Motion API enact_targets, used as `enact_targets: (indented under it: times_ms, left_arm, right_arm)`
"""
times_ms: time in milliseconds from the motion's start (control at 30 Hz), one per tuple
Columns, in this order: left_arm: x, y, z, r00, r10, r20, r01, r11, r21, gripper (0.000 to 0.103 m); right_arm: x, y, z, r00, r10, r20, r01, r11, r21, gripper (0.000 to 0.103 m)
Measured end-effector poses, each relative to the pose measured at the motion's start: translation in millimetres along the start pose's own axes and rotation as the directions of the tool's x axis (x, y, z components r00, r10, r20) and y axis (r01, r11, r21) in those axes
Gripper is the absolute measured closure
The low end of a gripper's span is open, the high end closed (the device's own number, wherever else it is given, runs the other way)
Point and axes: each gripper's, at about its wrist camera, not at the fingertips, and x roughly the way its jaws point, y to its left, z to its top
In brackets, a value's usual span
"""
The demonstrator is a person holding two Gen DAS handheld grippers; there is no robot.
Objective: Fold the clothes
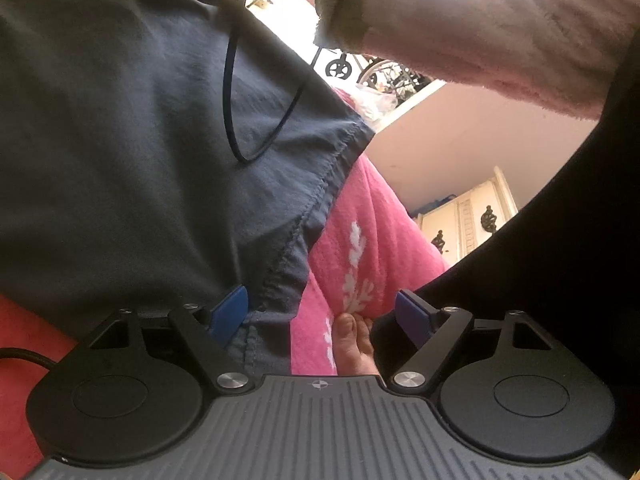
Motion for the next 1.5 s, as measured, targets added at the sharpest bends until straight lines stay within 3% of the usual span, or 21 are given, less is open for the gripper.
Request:
enact_targets:
  times_ms: [133,267,433,533,700,1100,1233,1367,1500]
  left_arm:
    - [1,2,2,1.0,-0.011,-0.009,0.011,1.0,-0.017,0.021]
    - [2,3,4,1.0,-0.018,-0.02,0.017,1.0,-0.025,0.021]
    - [2,3,3,1.0,-0.02,-0.022,0.019,1.0,-0.024,0.021]
    - [1,2,2,1.0,-0.013,-0.021,0.013,1.0,-0.023,0.021]
    - [1,-2,0,1.0,0.001,-0.015,-0.001,1.0,-0.024,0.021]
    - [-12,-14,-7,0.999,0.041,0.019,-0.041,0.999,-0.004,0.02]
    - [-12,-24,-14,0.999,0.036,0.033,-0.037,0.999,0.026,0.019]
    - [-19,-33,-22,0.999,0.034,0.026,-0.036,0.998,0.059,0.019]
    - [-30,-35,-31,0.997,0.07,0.035,-0.072,0.994,0.082,0.018]
  right_arm:
    - [-24,9,5,0.998,-0.007,0.066,0.01,0.999,-0.035,0.077]
    - [-44,30,14,0.988,0.064,0.139,-0.049,0.993,-0.11,0.077]
    - [-9,53,30,0.988,0.101,0.119,-0.08,0.983,-0.166,0.077]
    - [27,46,40,0.995,0.067,0.077,-0.06,0.995,-0.082,0.079]
    - [40,23,43,0.995,0.084,0.059,-0.09,0.989,0.113,0.079]
    - [-85,14,43,0.972,0.096,0.216,-0.122,0.986,0.11,0.077]
    - [-128,27,30,0.967,0.14,0.213,-0.151,0.988,0.034,0.077]
    - [-160,58,5,0.963,0.237,0.132,-0.223,0.968,-0.111,0.077]
    - [-176,95,-27,0.94,0.339,-0.031,-0.335,0.905,-0.261,0.077]
